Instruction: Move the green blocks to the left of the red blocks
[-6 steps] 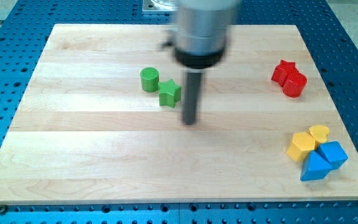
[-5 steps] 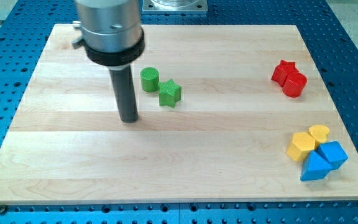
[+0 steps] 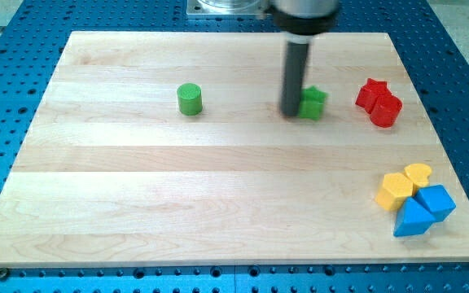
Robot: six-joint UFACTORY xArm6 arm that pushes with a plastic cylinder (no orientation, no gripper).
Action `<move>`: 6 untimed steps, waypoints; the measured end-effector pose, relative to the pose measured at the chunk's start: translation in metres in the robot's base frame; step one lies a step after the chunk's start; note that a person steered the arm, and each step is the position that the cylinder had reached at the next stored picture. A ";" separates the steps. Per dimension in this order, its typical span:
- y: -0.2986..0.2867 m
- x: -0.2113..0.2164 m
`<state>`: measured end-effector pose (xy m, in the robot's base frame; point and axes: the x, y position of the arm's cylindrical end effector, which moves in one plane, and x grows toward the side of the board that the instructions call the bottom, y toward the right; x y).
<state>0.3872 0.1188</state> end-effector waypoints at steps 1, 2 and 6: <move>0.008 -0.005; 0.050 0.005; -0.225 -0.019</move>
<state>0.3684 -0.1062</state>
